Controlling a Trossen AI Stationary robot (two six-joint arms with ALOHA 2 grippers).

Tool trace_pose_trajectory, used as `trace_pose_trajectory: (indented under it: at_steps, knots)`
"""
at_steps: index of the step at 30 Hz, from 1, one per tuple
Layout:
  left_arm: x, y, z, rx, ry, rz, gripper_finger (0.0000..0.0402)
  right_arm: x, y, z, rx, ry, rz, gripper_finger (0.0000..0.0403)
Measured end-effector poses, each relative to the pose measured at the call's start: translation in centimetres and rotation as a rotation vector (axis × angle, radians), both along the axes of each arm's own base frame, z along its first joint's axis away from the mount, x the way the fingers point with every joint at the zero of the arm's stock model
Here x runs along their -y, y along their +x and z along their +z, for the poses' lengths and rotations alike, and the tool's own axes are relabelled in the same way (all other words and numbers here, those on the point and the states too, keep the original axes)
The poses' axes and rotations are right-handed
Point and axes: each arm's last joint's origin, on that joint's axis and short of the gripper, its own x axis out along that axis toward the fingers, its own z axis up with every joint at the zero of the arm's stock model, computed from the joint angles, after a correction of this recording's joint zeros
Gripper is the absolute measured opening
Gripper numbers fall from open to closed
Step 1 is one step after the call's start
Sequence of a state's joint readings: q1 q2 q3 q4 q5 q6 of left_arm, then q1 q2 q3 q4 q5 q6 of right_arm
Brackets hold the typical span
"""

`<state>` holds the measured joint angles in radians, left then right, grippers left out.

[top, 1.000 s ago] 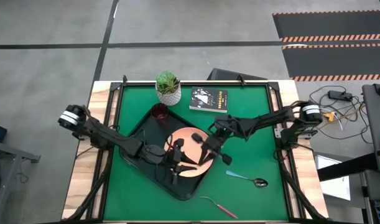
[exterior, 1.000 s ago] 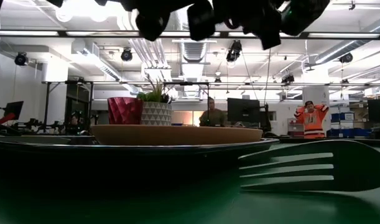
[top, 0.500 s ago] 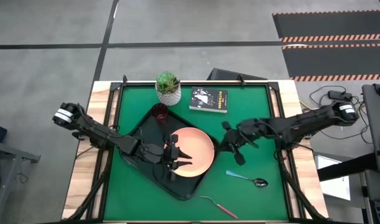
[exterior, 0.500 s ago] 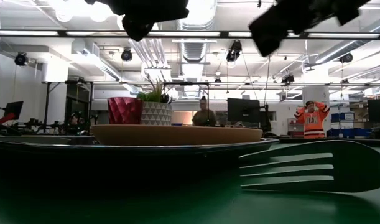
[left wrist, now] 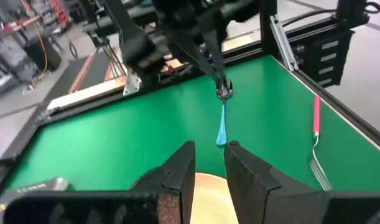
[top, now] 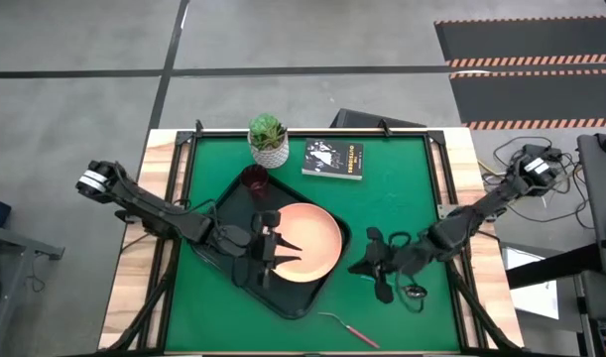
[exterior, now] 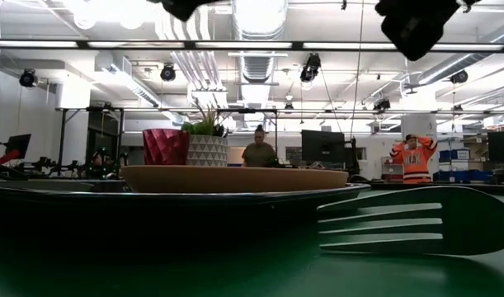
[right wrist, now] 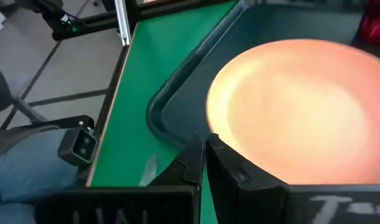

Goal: Pick and place plate/cup/fork/spoon on tray
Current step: Put the pink fork on the black tray to the bottom of the red cup

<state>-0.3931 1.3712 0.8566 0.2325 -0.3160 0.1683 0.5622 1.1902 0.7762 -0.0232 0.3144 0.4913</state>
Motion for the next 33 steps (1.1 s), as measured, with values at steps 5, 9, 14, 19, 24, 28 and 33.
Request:
trace_pose_trajectory:
  at_steps: [5,9,14,19,24,28,33]
  knots:
    - [-0.2,-0.9,1.0,0.026,0.012,-0.014,0.0068,-3.1,1.1,-1.0,-0.128,0.049,-0.041,0.0009]
    - [-0.3,-1.8,1.3,0.033,0.021,-0.026,0.0068,-5.6,1.8,-2.0,-0.374,0.063,-0.082,0.0009]
    - [-0.7,-3.1,0.9,0.031,0.035,-0.037,0.0068,-8.8,2.4,-3.1,-0.725,0.014,-0.097,0.0009]
    - [-1.1,-4.1,0.7,0.042,0.030,-0.037,0.0068,-11.6,4.5,-4.2,-0.787,-0.027,-0.085,0.0009]
    - [-1.5,-4.9,0.6,0.050,0.050,-0.041,0.0068,-12.8,7.0,-4.0,-0.761,0.004,-0.089,0.0010]
    - [-1.7,-5.2,1.3,0.079,0.074,-0.043,0.0068,-12.9,8.3,-4.8,-0.791,0.038,-0.120,0.0036]
    - [-1.9,-5.7,1.9,0.108,0.083,-0.044,0.0068,-13.3,9.1,-6.2,-0.834,0.062,-0.137,0.0106]
